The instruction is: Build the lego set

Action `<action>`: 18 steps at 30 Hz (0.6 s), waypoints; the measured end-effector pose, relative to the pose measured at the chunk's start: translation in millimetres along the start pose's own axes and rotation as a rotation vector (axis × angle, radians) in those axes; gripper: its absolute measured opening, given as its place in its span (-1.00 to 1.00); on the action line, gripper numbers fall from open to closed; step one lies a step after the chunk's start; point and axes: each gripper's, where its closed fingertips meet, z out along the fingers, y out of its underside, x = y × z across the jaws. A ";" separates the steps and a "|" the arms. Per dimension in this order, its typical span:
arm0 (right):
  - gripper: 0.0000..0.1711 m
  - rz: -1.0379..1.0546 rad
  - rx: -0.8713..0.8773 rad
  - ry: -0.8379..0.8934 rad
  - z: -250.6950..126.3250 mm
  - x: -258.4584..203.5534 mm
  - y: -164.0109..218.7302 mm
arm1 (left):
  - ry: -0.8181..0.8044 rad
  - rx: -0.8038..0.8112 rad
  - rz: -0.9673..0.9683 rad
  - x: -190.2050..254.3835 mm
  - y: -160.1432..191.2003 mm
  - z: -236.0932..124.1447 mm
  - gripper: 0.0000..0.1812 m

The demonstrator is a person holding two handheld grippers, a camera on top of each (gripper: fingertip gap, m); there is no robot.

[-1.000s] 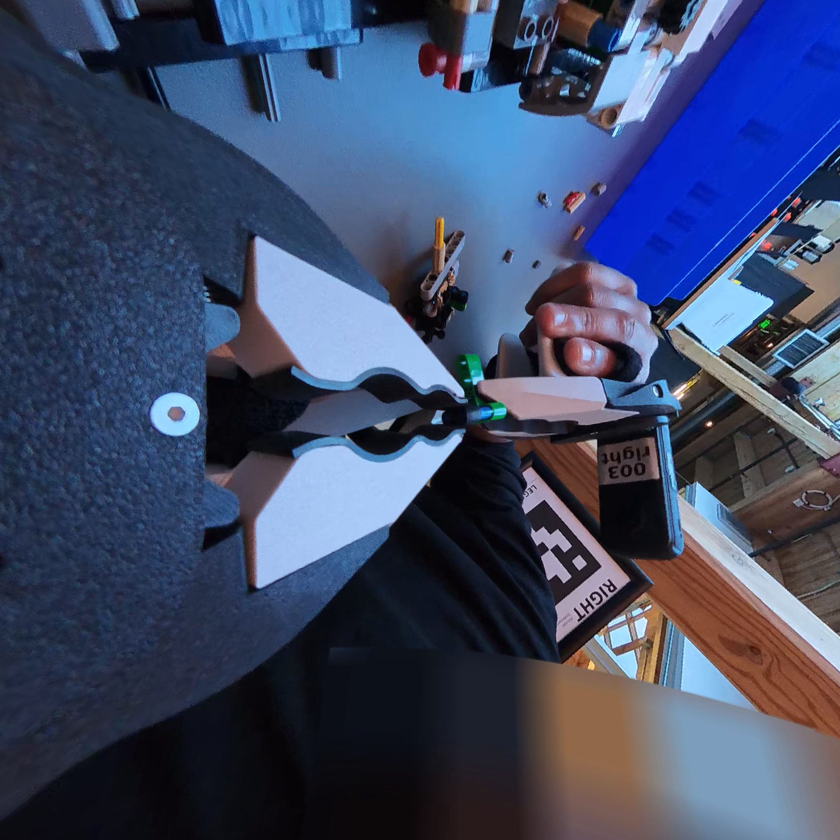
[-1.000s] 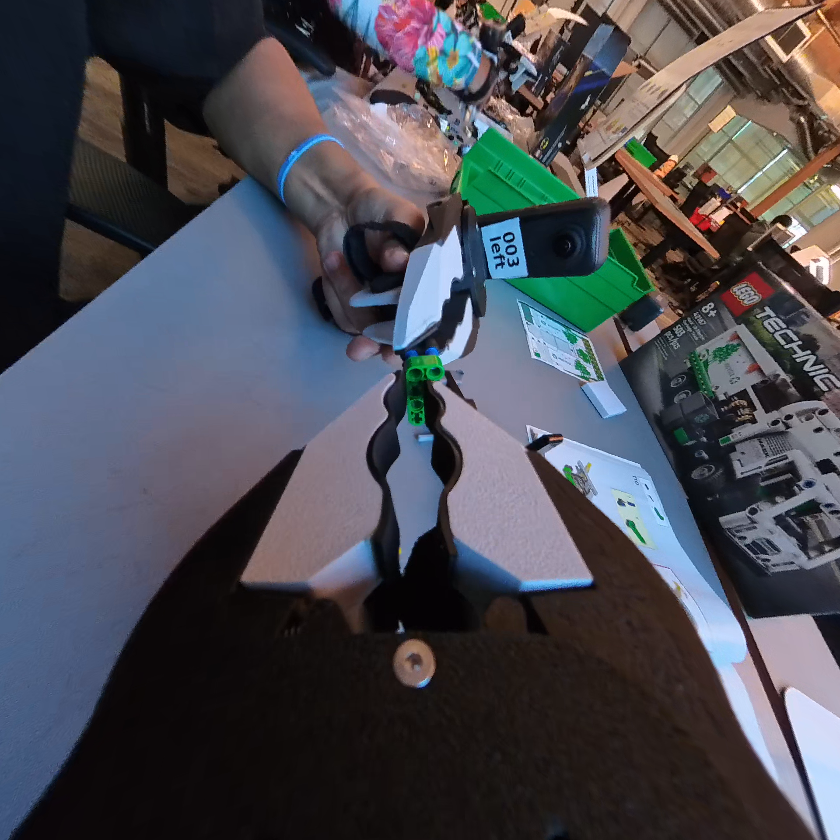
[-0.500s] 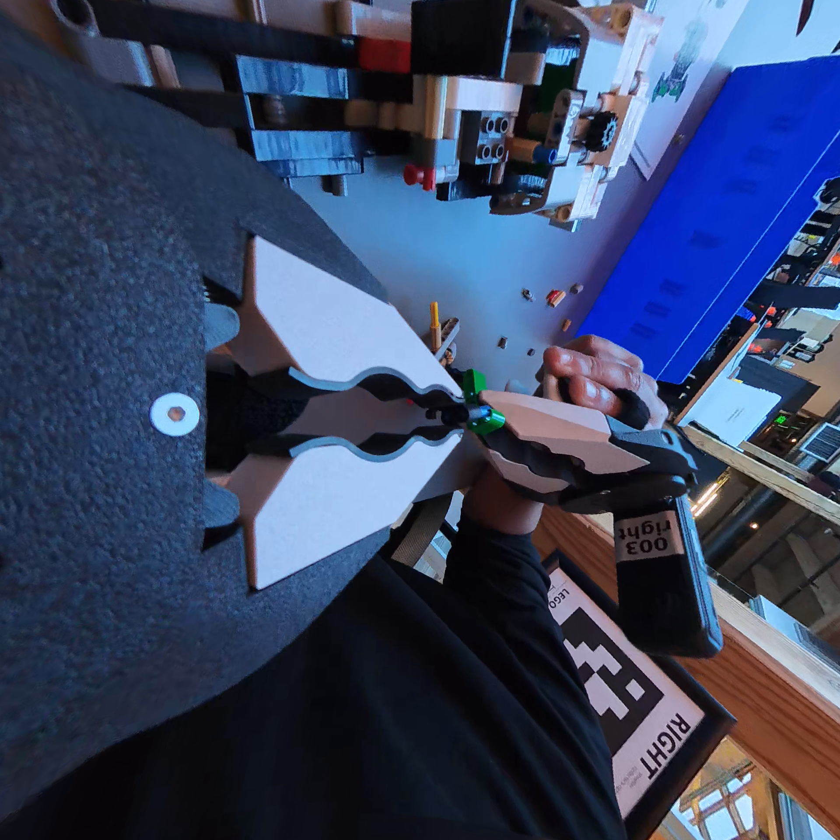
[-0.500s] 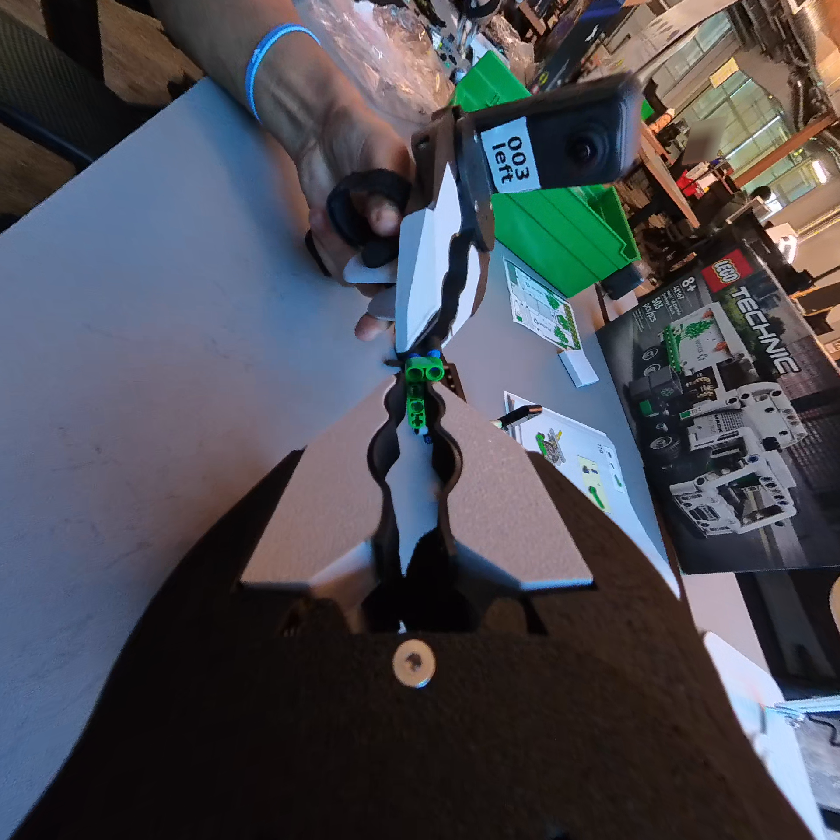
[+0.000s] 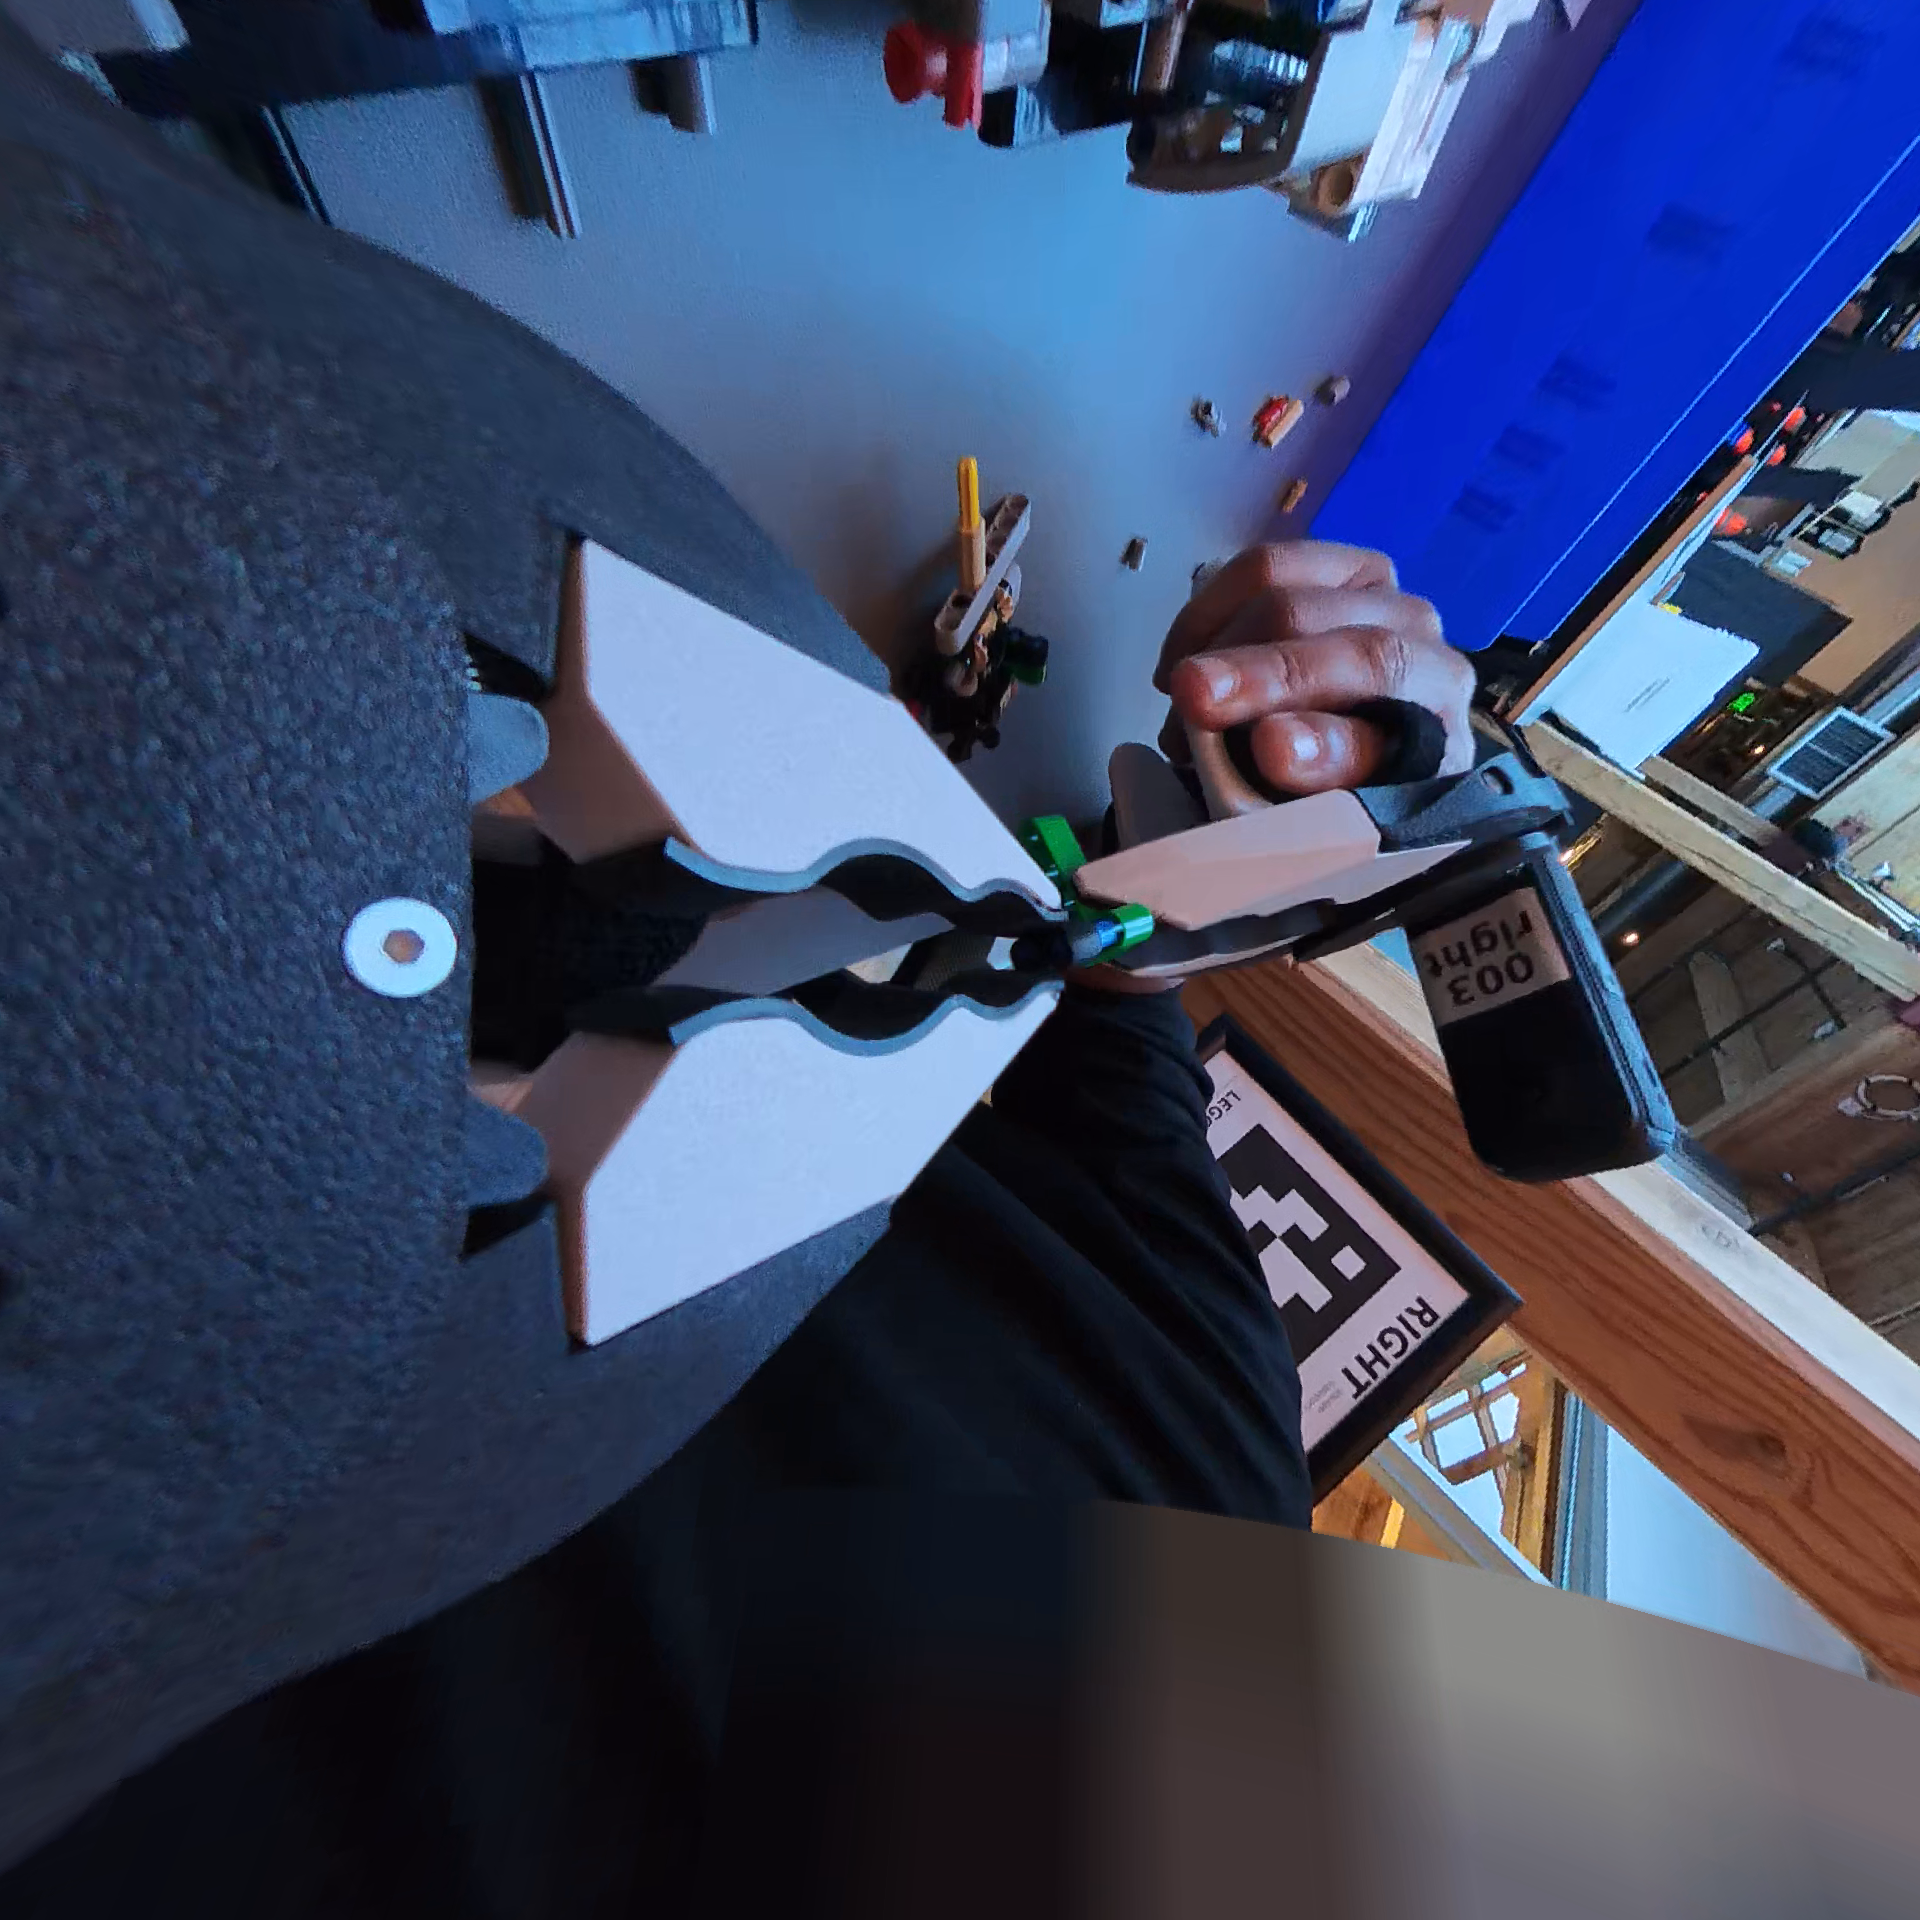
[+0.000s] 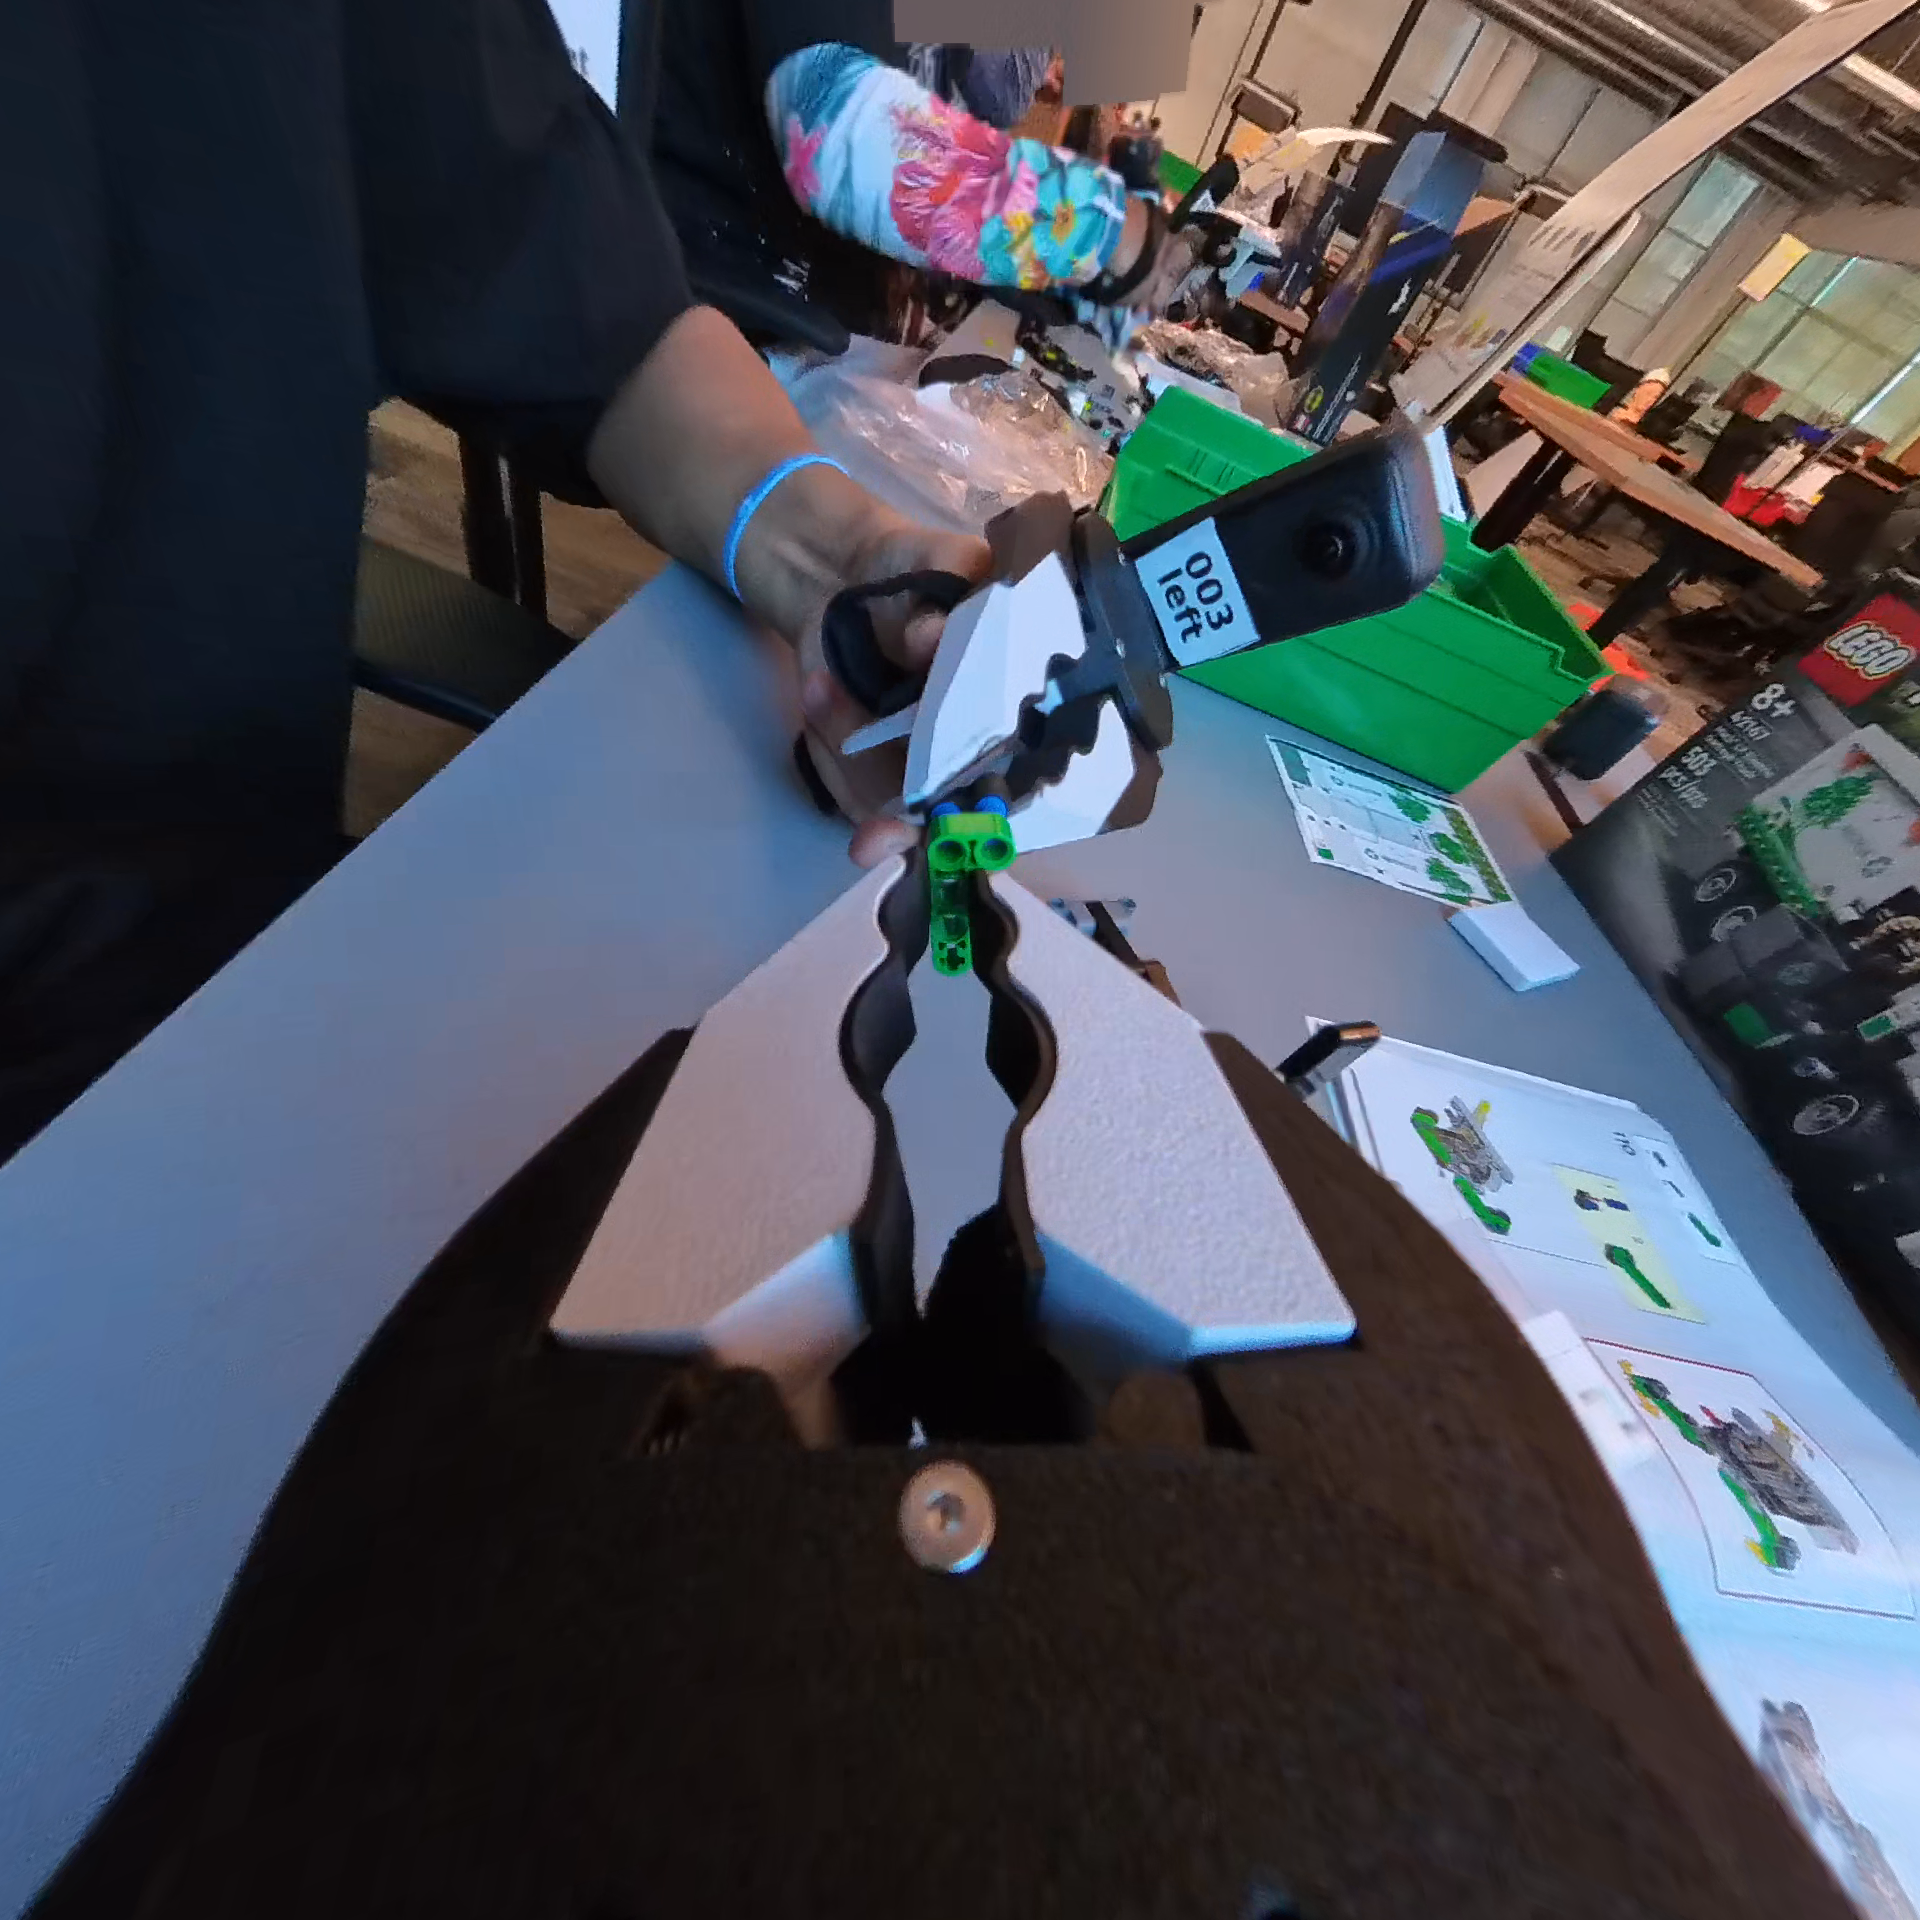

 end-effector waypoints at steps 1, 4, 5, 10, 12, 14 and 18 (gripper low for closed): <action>-0.93 -0.015 -0.009 0.010 0.8 1.0 2.1 | -0.006 -0.005 -0.007 -1.4 0.5 -0.6 -0.97; -0.93 -0.057 -0.040 0.009 2.1 -1.4 6.0 | -0.008 -0.032 -0.032 -3.9 5.2 -1.0 -0.97; -0.93 -0.059 -0.042 0.001 2.2 -2.7 5.3 | 0.004 -0.032 -0.049 -3.0 5.8 -0.2 -0.97; -0.93 -0.094 -0.122 0.026 6.5 -1.7 15.6 | -0.015 -0.043 -0.110 -11.5 10.8 -0.4 -0.97; -0.93 -0.092 -0.126 0.025 7.6 -1.7 18.8 | -0.035 -0.053 -0.092 -14.0 11.8 -1.3 -0.97; -0.93 -0.083 -0.116 0.028 6.7 0.4 17.6 | -0.045 -0.046 -0.078 -14.5 9.7 -1.1 -0.96; -0.92 -0.124 -0.149 0.099 4.9 11.6 21.3 | -0.150 -0.018 0.012 -23.9 1.8 -3.1 -0.94</action>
